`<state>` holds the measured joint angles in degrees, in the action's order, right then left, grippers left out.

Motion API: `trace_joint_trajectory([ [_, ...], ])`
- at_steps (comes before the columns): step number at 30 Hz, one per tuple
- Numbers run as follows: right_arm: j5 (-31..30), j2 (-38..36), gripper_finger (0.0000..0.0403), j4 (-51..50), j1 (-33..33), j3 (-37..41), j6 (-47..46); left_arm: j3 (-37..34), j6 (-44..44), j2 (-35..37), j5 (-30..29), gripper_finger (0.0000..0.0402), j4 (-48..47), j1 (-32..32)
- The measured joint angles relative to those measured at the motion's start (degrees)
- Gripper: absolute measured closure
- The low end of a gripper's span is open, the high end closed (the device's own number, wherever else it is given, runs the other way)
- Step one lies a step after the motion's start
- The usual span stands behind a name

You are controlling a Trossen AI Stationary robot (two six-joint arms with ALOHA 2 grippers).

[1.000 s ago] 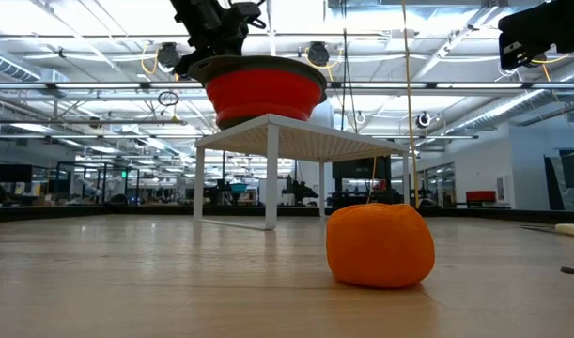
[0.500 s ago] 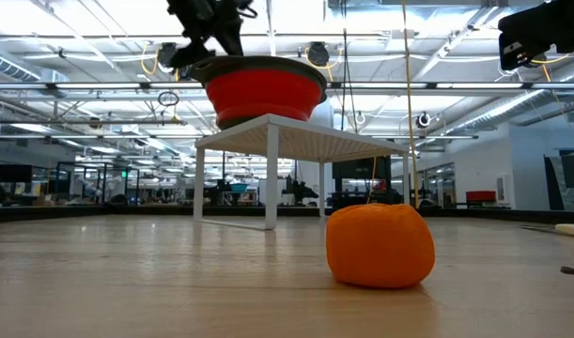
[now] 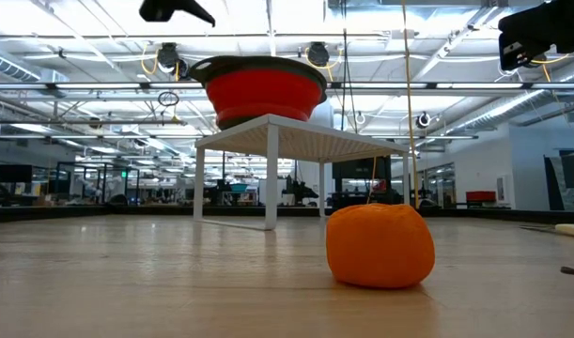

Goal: Pick & Place Fruit
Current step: Put the orange into the red strainer bowl on the shelf

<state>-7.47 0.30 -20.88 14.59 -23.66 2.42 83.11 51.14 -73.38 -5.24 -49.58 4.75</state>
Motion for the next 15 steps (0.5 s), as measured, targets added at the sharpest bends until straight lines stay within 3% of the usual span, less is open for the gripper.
trace_joint_trajectory([
  [6, 0.0, -0.02, 0.0403, 0.0, 0.02, 0.0, 0.0, 0.0, 0.62, -0.12, -6.58, 0.0176, -0.01, -9.7],
  [15, 0.01, 0.0, 0.0403, -0.59, 0.01, 0.0, 0.0, 0.03, 8.6, -1.35, -16.18, 0.0176, 0.27, -22.76],
])
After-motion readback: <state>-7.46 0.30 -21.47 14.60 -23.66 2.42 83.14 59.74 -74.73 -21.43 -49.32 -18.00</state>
